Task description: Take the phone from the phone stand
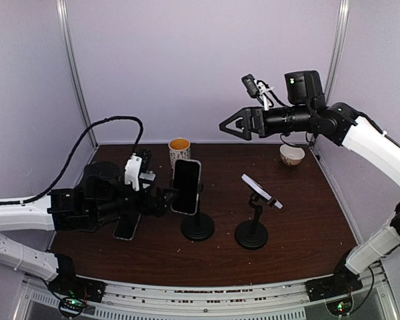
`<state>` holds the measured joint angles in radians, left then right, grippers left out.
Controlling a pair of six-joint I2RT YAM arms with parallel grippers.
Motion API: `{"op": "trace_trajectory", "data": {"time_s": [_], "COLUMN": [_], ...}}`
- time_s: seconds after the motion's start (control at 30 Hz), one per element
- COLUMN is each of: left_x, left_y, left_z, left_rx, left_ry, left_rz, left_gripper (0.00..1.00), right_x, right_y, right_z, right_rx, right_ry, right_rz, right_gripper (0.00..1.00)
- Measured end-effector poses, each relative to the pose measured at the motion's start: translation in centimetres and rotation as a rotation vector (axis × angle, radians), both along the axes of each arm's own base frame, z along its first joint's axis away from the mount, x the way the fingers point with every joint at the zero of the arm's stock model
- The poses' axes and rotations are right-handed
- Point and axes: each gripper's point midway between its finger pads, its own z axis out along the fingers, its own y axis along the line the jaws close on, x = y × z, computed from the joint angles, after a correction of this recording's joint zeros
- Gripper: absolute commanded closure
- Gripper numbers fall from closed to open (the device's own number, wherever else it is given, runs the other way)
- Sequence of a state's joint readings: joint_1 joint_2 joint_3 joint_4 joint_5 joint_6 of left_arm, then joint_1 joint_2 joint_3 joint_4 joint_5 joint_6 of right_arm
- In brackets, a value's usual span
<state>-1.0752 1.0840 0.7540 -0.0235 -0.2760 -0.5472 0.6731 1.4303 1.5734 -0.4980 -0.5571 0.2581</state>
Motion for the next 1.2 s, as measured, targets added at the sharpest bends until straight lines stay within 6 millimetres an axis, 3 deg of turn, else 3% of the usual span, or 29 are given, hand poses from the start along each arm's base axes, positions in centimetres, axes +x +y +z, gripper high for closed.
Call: {"op": "trace_trajectory", "data": {"time_s": [0.2, 0.5, 0.9, 1.2], "left_x": [1.6, 1.9, 2.7, 3.1], "left_y": [4.0, 4.4, 5.6, 5.9], "left_z": [1.3, 2.2, 2.8, 2.7], "left_rx": [-0.063, -0.074, -0.084, -0.080], "left_ry": [-0.047, -0.076, -0.092, -0.090], "left_rz": [0.066, 0.062, 0.110, 0.124], "left_gripper": [0.02, 0.02, 0.02, 0.02], "right_x": [-0.2, 0.4, -0.4, -1.1], "right_y": [4.0, 8.2, 11.2, 12.3], "right_z": [-1.9, -7.0, -11.7, -13.3], "right_rx": [-0.066, -0.162, -0.189, -0.187], "right_ry": [0.038, 0.137, 0.249, 0.305], "right_rz": [0.065, 0.127, 0.226, 0.276], "right_gripper": [0.06, 0.14, 0.37, 0.56]}}
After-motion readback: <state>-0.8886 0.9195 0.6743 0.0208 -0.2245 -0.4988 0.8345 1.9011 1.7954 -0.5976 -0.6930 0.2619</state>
